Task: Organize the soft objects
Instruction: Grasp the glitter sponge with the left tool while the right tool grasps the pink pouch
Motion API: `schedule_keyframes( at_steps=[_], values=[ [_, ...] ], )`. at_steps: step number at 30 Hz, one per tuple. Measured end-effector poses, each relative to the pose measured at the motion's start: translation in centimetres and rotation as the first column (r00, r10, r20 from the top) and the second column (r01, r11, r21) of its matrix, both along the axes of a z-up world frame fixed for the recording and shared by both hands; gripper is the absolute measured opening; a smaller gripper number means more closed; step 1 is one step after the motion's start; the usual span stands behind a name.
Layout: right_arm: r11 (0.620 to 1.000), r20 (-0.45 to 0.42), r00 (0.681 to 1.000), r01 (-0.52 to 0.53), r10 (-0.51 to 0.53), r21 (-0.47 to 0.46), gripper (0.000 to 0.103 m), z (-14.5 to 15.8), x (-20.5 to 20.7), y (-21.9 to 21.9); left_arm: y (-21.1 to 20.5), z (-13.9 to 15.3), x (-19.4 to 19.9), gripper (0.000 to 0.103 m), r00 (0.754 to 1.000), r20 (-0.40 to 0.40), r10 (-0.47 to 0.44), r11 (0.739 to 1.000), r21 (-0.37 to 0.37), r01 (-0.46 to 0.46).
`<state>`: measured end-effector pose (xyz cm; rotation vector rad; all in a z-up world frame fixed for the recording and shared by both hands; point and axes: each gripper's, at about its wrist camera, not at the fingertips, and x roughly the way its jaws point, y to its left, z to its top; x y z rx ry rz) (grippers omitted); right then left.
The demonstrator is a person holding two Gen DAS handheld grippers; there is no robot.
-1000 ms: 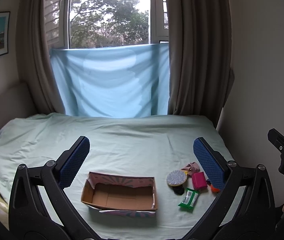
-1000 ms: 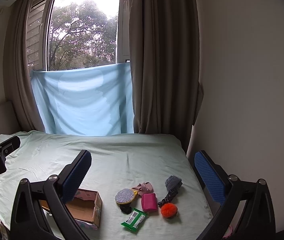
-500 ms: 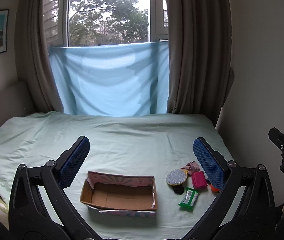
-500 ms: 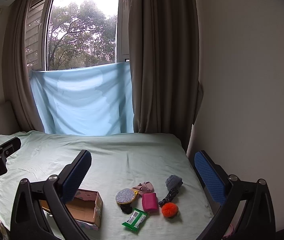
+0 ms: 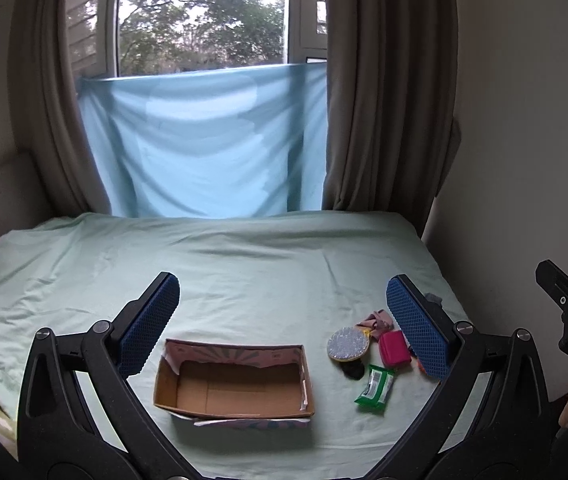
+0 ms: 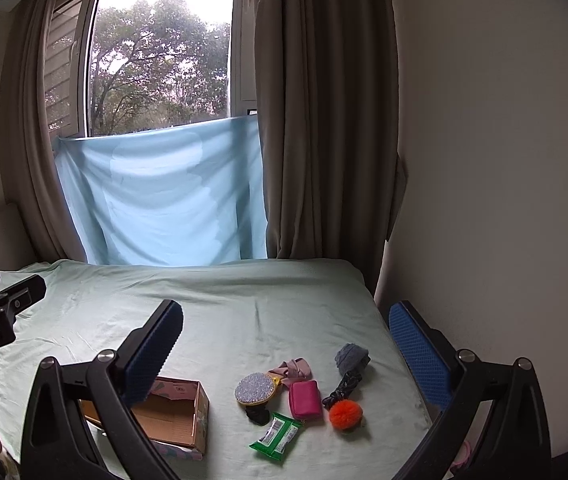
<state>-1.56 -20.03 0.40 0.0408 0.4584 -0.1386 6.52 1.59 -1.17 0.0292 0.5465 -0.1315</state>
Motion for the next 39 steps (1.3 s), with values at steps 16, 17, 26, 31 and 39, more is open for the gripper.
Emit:
schedule_keyframes(
  at_steps=[16, 17, 26, 31, 39],
  values=[
    [0.986, -0.223, 0.961, 0.165, -0.163, -0.010, 0.103, -12.5, 5.5, -2.9, -8.5, -16.0, 14.2, 0.103, 0.880, -0.349, -0.322, 0.942, -0.026, 0.335],
    [0.986, -0.233, 0.959, 0.164, -0.162, -0.010, 0.103, -13.2, 6.0, -3.0, -9.1, -17.1, 15.1, 0.103, 0.869, -0.369, -0.331, 0.937, -0.022, 0.348],
    [0.994, -0.353, 0.930, 0.108, -0.099, 0.007, 0.103, -21.6, 11.6, -4.0, -14.9, -27.7, 23.3, 0.102, 0.715, -0.580, -0.390, 0.897, -0.064, 0.437],
    [0.998, -0.428, 0.902, 0.066, -0.056, 0.009, 0.103, -27.3, 15.1, -4.5, -17.9, -33.4, 26.6, 0.101, 0.619, -0.682, -0.390, 0.879, -0.076, 0.470],
    [1.000, -0.529, 0.849, -0.005, 0.018, 0.027, 0.100, -35.6, 19.3, -5.2, -21.1, -41.8, 30.3, 0.097, 0.482, -0.808, -0.339, 0.864, -0.065, 0.500]
  ],
)
